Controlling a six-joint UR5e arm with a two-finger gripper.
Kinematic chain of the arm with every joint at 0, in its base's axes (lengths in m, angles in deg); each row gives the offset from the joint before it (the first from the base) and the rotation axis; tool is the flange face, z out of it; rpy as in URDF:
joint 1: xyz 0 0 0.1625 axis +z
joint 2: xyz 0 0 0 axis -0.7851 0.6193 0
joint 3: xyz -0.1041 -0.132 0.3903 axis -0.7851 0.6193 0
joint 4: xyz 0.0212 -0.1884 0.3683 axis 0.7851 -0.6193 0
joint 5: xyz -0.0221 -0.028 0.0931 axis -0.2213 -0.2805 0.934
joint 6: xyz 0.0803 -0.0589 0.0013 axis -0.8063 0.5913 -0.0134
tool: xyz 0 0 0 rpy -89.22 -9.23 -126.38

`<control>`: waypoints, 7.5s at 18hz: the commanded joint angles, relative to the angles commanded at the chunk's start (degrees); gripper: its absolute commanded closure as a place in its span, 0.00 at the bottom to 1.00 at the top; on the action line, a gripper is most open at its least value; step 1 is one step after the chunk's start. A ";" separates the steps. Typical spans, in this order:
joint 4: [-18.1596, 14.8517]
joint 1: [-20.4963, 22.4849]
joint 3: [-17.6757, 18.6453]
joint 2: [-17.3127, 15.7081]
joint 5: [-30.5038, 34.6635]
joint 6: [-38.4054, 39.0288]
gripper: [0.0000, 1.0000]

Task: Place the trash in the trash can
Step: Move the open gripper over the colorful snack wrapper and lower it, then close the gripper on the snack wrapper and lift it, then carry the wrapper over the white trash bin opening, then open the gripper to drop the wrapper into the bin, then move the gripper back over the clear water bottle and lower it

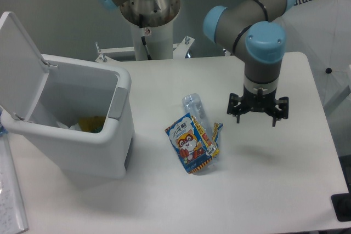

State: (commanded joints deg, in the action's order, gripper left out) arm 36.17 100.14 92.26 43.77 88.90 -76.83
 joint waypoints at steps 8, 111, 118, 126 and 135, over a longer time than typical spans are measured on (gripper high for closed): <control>0.18 -5.18 -1.67 4.83 -0.17 5.27 0.00; -0.97 -4.41 -4.12 -22.77 -41.66 24.43 0.00; -3.77 0.00 -5.53 -13.81 -37.03 24.61 0.00; -16.69 -2.72 -11.51 -0.54 -19.17 21.89 0.00; -17.49 -7.56 -13.10 10.28 -5.19 19.87 0.00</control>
State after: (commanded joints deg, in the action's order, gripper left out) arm 18.68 92.58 79.16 54.06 83.71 -56.96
